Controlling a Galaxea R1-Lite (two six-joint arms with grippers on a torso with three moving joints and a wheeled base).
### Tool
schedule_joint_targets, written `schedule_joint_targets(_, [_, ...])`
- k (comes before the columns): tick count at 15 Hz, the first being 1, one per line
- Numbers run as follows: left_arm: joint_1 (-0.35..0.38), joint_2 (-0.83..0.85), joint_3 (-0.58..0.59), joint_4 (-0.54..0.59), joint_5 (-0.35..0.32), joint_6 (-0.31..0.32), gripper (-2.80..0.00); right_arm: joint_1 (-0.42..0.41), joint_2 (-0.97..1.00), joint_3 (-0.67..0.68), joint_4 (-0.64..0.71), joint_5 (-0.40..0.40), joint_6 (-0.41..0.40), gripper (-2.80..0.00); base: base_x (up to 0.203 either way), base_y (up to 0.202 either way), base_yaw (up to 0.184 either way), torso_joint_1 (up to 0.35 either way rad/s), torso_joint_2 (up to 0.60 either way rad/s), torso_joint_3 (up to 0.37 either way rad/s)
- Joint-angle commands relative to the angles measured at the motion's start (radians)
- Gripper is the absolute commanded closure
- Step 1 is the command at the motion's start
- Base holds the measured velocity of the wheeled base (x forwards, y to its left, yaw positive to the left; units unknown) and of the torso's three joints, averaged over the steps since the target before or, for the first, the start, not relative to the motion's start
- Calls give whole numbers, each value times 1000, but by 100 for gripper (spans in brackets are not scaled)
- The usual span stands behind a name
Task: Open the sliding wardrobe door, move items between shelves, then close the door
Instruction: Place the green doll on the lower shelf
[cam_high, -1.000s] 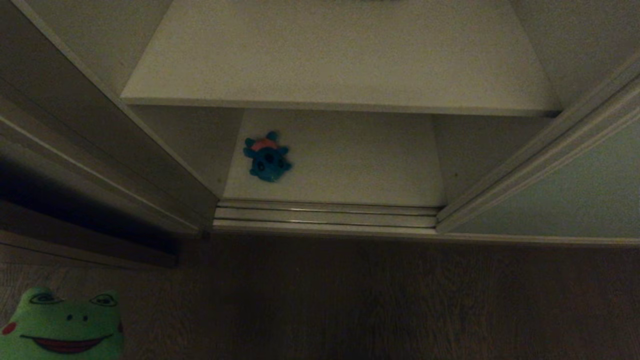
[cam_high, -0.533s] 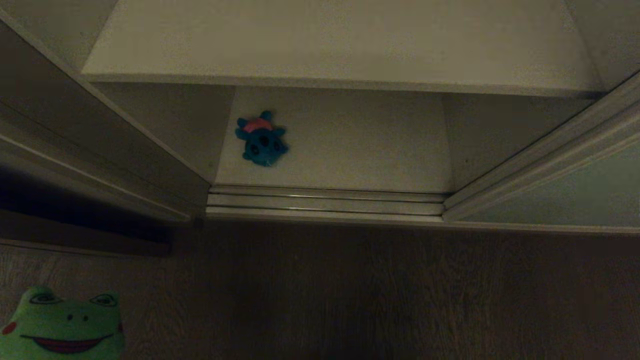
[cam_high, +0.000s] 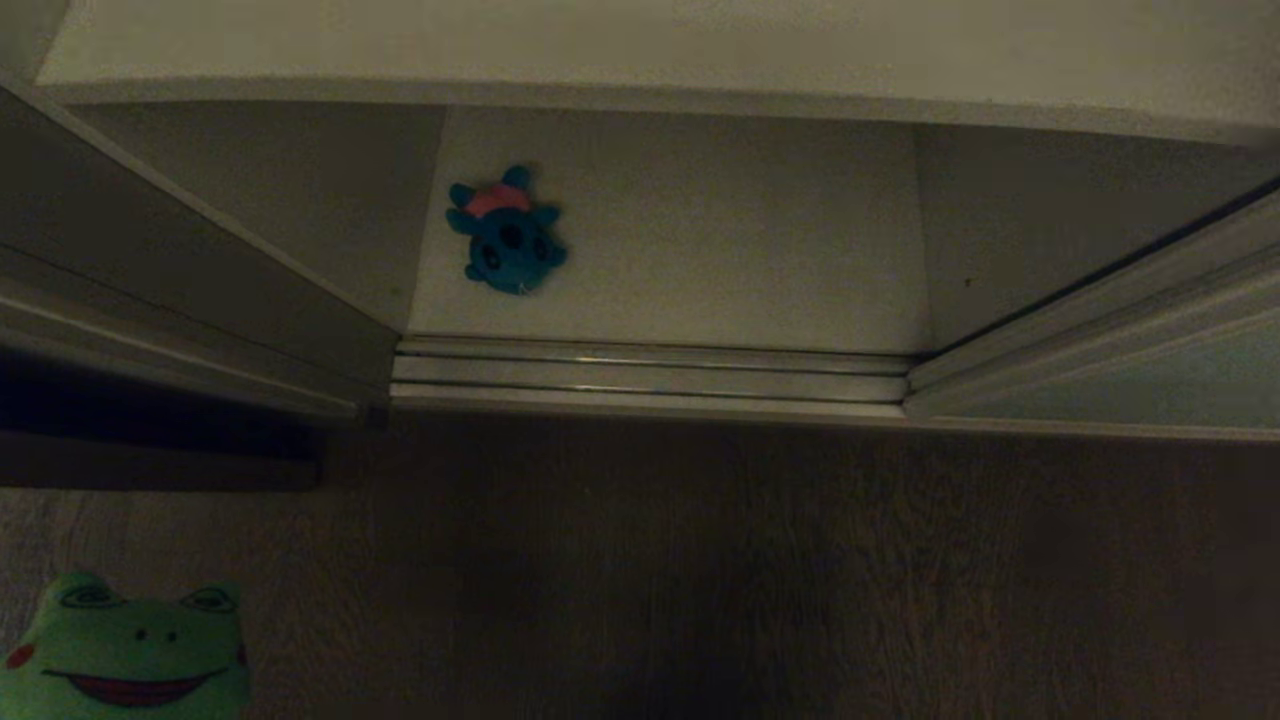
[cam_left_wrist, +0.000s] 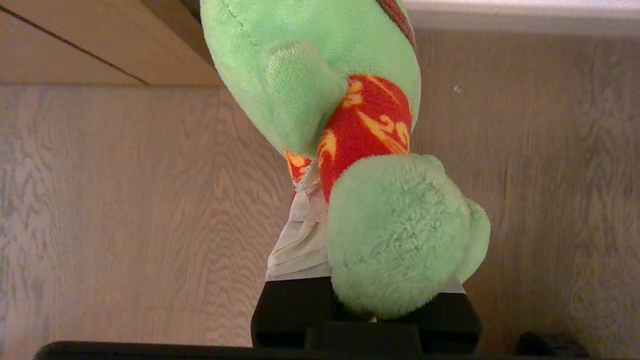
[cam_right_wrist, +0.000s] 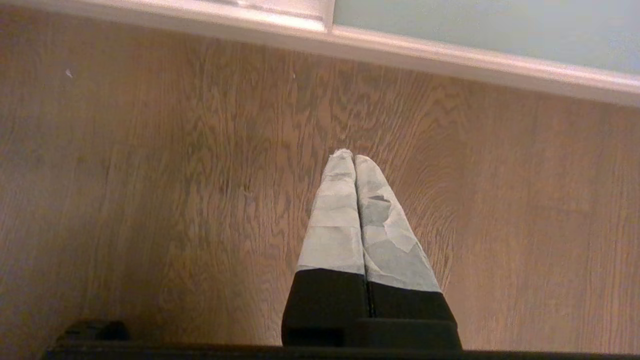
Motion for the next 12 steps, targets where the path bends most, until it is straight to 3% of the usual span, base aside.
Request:
schedule_joint_targets(1, [0, 3, 0, -1, 0, 0, 0, 0, -1, 0, 0, 0, -1, 0, 0, 0, 0, 2, 4, -192])
schedule_joint_targets(7, [0, 5, 9, -23, 8, 6, 0, 0, -1, 0, 0, 0, -1, 0, 0, 0, 0, 2, 2, -68])
schedule_joint_targets(10, [0, 6, 11, -29, -2, 53, 0, 0, -1, 0, 0, 0, -1, 0, 0, 0, 0, 0, 0, 0])
schedule_joint_targets(12, [0, 11, -59, -17, -13, 83, 0, 0, -1, 0, 0, 0, -1, 0, 0, 0, 0, 0, 0, 0])
